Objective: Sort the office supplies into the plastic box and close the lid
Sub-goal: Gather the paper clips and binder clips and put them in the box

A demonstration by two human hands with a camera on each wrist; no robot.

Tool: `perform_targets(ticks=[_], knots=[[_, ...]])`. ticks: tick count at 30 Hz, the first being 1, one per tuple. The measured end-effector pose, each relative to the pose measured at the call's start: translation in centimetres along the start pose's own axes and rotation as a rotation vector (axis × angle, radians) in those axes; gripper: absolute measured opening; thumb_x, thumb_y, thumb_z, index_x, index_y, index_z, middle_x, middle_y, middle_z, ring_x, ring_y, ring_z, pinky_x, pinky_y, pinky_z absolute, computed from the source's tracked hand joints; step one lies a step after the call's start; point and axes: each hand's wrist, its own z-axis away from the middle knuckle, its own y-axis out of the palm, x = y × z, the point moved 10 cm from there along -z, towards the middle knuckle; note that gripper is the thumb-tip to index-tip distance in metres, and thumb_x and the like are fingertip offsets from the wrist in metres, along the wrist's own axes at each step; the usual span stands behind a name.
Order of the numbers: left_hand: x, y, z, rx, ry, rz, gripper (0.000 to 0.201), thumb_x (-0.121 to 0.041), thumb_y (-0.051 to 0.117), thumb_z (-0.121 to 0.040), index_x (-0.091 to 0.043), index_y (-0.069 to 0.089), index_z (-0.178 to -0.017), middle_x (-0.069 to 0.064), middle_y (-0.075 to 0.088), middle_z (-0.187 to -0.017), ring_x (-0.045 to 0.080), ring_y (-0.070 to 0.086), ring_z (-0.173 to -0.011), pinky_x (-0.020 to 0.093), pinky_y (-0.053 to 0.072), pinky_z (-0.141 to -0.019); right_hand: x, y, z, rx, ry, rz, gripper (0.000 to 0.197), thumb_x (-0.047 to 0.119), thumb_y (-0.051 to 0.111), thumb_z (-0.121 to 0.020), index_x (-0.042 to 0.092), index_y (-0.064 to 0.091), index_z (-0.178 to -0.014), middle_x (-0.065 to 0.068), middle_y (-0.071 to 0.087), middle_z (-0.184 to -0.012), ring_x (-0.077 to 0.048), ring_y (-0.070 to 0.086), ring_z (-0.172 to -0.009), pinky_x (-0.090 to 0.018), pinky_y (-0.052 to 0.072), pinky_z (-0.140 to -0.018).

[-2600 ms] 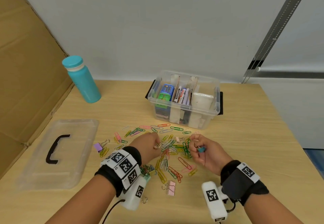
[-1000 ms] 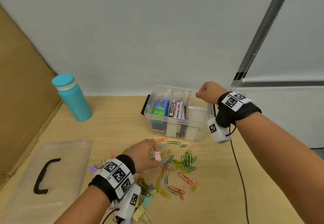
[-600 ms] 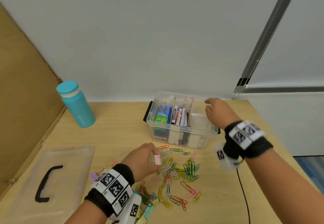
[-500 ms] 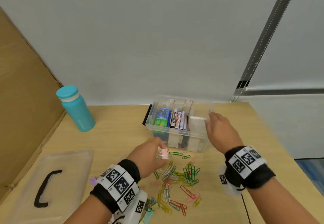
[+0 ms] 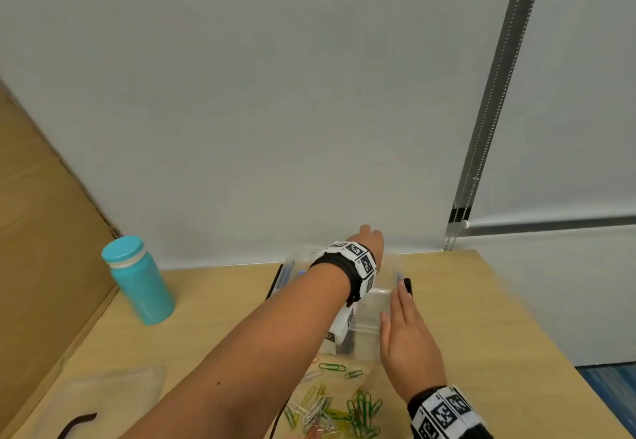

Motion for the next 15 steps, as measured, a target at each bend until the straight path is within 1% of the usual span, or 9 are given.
perform_targets(ticks=[1, 3, 4, 6, 8, 10, 12, 15], knots=[[0.0, 0.8, -0.4, 0.056, 0.005, -0.027, 0.037, -0.010, 0.056, -0.088, -0.002, 0.048, -0.123, 0.016, 0.044, -0.128, 0.036, 0.059, -0.103, 0.042, 0.050, -0.086, 0.0, 0.0, -0.1, 0.000, 0.005, -0.004, 0.077, 0.050, -0.007, -0.092, 0.010, 0.024, -0.150, 0.001, 0.004, -0.161, -0.013, 0.025, -0.143, -0.028, 0.034, -0.113], [0.0, 2.4, -1.1, 0.135, 0.032, -0.080, 0.035, -0.016, 0.059, -0.088, -0.004, 0.056, -0.120, 0.013, 0.056, -0.126, 0.030, 0.061, -0.101, 0.036, 0.051, -0.084, 0.1, -0.2, -0.3, -0.007, 0.013, -0.014, 0.083, 0.053, -0.013, -0.090, 0.009, 0.026, -0.149, 0.000, 0.006, -0.161, -0.014, 0.027, -0.143, -0.029, 0.035, -0.112], [0.2, 3.0, -1.4, 0.155, 0.033, -0.102, 0.035, -0.017, 0.059, -0.087, -0.006, 0.058, -0.120, 0.012, 0.060, -0.125, 0.029, 0.062, -0.104, 0.035, 0.051, -0.087, 0.0, -0.3, -0.3, -0.016, 0.011, -0.014, 0.084, 0.053, -0.013, -0.090, 0.009, 0.026, -0.149, 0.000, 0.006, -0.161, -0.014, 0.026, -0.143, -0.030, 0.036, -0.111], [0.5, 3.5, -1.2, 0.174, 0.023, -0.086, 0.039, -0.014, 0.056, -0.089, -0.008, 0.055, -0.127, 0.011, 0.058, -0.131, 0.028, 0.057, -0.117, 0.036, 0.047, -0.097, -0.1, -0.2, -0.3, -0.021, 0.009, -0.020, 0.082, 0.053, -0.013, -0.090, 0.009, 0.024, -0.149, 0.002, 0.001, -0.161, -0.013, 0.023, -0.144, -0.030, 0.036, -0.111], [0.8, 2.9, -0.4, 0.143, 0.034, 0.001, 0.046, -0.009, 0.052, -0.090, -0.013, 0.048, -0.136, 0.008, 0.050, -0.140, 0.025, 0.049, -0.127, 0.035, 0.041, -0.105, -0.2, -0.3, -0.3, -0.025, 0.012, -0.024, 0.081, 0.053, -0.011, -0.090, 0.010, 0.023, -0.150, 0.003, -0.002, -0.161, -0.012, 0.022, -0.144, -0.030, 0.036, -0.111], [1.0, 1.5, 1.6, 0.087, 0.074, 0.092, 0.047, -0.009, 0.047, -0.092, -0.017, 0.045, -0.138, 0.005, 0.048, -0.142, 0.023, 0.047, -0.129, 0.033, 0.039, -0.108, -0.2, -0.5, -0.3, -0.029, 0.017, -0.027, 0.075, 0.050, -0.005, -0.092, 0.010, 0.023, -0.150, 0.003, 0.000, -0.161, -0.012, 0.022, -0.144, -0.029, 0.034, -0.112], [1.8, 0.0, 4.3, 0.017, 0.119, 0.170, 0.043, -0.012, 0.044, -0.094, -0.019, 0.048, -0.136, 0.003, 0.051, -0.140, 0.020, 0.050, -0.126, 0.031, 0.040, -0.105, -0.2, -0.7, -0.4, -0.033, 0.017, -0.027, 0.071, 0.047, 0.000, -0.093, 0.010, 0.025, -0.149, 0.001, 0.002, -0.161, -0.013, 0.024, -0.144, -0.030, 0.034, -0.112], [4.9, -1.7, 9.1, -0.102, 0.123, 0.299, 0.033, -0.017, 0.047, -0.094, -0.023, 0.055, -0.125, -0.002, 0.057, -0.130, 0.015, 0.058, -0.111, 0.033, 0.048, -0.099, -0.3, -0.7, -0.2, -0.044, 0.008, -0.022, 0.064, 0.043, 0.007, -0.096, 0.010, 0.029, -0.147, 0.001, 0.005, -0.161, -0.016, 0.030, -0.141, -0.031, 0.041, -0.108]])
